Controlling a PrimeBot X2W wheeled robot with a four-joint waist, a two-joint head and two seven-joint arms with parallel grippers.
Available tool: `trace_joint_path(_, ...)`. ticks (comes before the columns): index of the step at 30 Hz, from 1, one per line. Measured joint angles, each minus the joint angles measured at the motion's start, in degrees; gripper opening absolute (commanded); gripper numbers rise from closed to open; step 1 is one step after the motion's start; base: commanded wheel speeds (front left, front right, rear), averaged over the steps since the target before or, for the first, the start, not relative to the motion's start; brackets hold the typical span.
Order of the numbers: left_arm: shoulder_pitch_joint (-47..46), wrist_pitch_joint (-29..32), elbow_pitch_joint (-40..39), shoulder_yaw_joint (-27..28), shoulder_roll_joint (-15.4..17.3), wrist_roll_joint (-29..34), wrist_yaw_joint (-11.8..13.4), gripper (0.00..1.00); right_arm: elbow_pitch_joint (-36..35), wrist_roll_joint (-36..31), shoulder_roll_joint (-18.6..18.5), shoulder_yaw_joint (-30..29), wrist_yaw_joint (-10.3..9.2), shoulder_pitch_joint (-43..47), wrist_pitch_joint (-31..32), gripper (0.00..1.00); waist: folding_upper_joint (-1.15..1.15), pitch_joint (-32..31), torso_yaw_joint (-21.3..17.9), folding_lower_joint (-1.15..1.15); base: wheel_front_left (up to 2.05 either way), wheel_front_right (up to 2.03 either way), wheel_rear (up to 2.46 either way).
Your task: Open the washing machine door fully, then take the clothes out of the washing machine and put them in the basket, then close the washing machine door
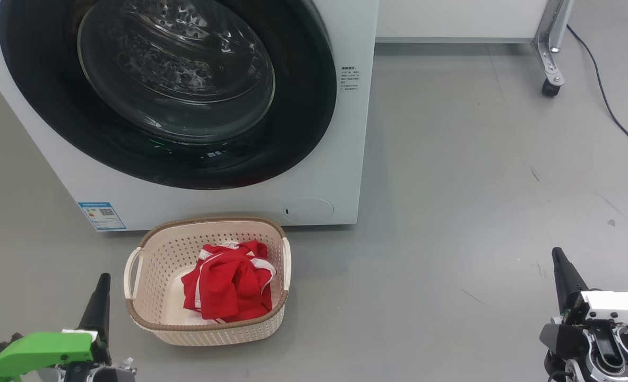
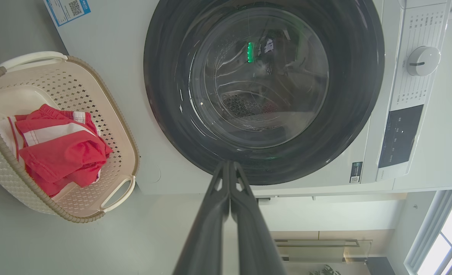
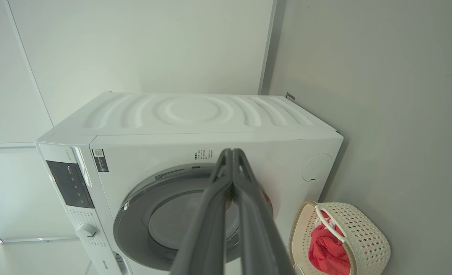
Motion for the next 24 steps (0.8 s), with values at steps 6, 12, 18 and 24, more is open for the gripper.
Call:
trace_joint_path(6, -0.02, 0.00, -0.01, 0.04, 0.00, 0.00, 0.00, 0.00, 0.01, 0.01, 0.01, -0.02, 0.00, -0.01, 0.00, 0.00, 0.00, 0.00, 0.00, 0.00, 0.00, 0.00, 0.00)
trace_joint_path(12, -0.03, 0.00, -0.01, 0.08, 0.00, 0.00, 0.00, 0.00, 0.01, 0.00, 0.01, -0.05, 0.00, -0.02, 0.00, 0.00, 0.00, 0.00, 0.00, 0.00, 0.00, 0.00, 0.00)
trace_joint_path(18, -0.04, 0.00, -0.02, 0.11, 0.00, 0.00, 0.00, 0.00, 0.01, 0.00, 0.03, -0.10, 0.00, -0.09, 0.00, 0.00, 0.00, 0.00, 0.00, 0.00, 0.00, 0.00, 0.00)
trace_joint_path(24, -0.05, 0.01, -0.03, 0.13, 0.00, 0.00, 0.00, 0.00, 0.00, 0.00, 0.03, -0.12, 0.00, -0.12, 0.00, 0.00, 0.00, 0.01, 0.00, 0.00, 0.00, 0.00, 0.00)
